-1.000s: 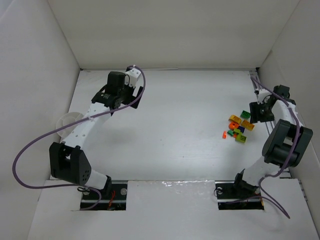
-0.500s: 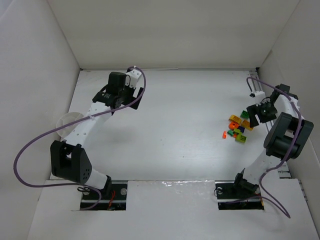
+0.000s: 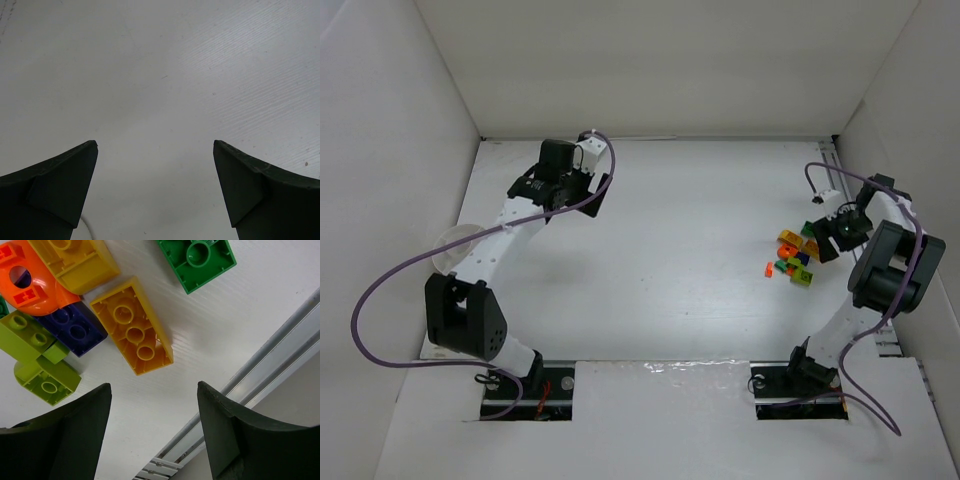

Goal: Sort the legos into containers by color

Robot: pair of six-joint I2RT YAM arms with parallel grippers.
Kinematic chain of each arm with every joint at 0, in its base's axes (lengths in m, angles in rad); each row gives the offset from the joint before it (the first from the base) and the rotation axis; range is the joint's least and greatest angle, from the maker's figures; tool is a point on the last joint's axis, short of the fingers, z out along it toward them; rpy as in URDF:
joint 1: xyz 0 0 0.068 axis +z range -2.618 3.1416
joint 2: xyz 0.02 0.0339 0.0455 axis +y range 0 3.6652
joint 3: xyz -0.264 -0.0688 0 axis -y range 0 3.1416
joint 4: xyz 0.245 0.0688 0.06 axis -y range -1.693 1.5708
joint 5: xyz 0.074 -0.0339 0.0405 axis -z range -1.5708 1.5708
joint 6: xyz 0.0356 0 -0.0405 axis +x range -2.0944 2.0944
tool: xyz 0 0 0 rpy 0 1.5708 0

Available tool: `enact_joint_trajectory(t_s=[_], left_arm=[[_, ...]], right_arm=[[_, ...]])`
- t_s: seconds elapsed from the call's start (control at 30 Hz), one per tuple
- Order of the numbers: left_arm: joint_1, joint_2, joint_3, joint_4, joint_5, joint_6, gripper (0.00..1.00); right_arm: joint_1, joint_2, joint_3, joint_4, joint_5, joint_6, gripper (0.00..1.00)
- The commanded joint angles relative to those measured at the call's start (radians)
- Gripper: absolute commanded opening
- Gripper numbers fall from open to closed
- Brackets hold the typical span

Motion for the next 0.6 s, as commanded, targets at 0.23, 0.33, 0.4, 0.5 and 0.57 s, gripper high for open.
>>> enact_joint_trajectory(t_s=[0.23, 0.33, 0.4, 0.5, 0.57], left_arm=[[0.0, 0.016, 0.051, -0.018, 0.012, -0.004, 1.0], [0.0, 0.034, 0.06, -0.018, 0.012, -0.004, 1.0], [0.0, 0.044, 0.06, -0.018, 0.012, -0.004, 1.0], [0.0, 0.053, 0.069, -0.018, 0.012, -0.004, 1.0], [0.0, 0.053, 0.069, -0.018, 0.012, -0.004, 1.0]], right_arm=[[-0.008, 0.029, -0.029, 0.068, 0.022, -0.141, 0.74], [0.002, 0.029, -0.04, 0.08, 0.022, -0.18, 0.75], [0.011, 0.029, -0.051, 0.091, 0.031, -0.196, 0.75], [0.022, 0.029, -0.051, 0.091, 0.031, -0.217, 0.75], [0.042, 0.029, -0.051, 0.091, 0.031, -0.217, 0.75]])
